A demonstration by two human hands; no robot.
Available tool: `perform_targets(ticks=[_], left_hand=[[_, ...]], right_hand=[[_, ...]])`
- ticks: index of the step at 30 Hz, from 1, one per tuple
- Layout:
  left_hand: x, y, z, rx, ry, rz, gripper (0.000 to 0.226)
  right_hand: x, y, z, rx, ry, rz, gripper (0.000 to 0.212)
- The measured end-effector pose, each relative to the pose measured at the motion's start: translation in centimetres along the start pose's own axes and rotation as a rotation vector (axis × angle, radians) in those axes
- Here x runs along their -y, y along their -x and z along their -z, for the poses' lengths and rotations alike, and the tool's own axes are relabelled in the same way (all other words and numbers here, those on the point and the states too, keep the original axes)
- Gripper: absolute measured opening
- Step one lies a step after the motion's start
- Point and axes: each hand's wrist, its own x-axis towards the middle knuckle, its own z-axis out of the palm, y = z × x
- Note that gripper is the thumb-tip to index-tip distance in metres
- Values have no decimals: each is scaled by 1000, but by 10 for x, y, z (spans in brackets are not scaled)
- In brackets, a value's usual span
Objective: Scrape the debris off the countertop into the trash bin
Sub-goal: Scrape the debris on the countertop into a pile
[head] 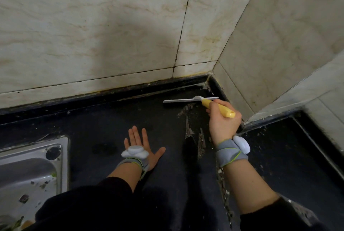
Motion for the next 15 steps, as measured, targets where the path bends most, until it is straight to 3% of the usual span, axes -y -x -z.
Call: perform_targets(ticks=[5, 15], left_hand=[[-1, 0, 1, 2, -15, 5, 103], [0, -3, 0, 4, -6, 5, 103]], right_hand=[[0, 3, -11, 101, -19, 34, 15], [-19, 20, 13, -19, -103, -156, 7]])
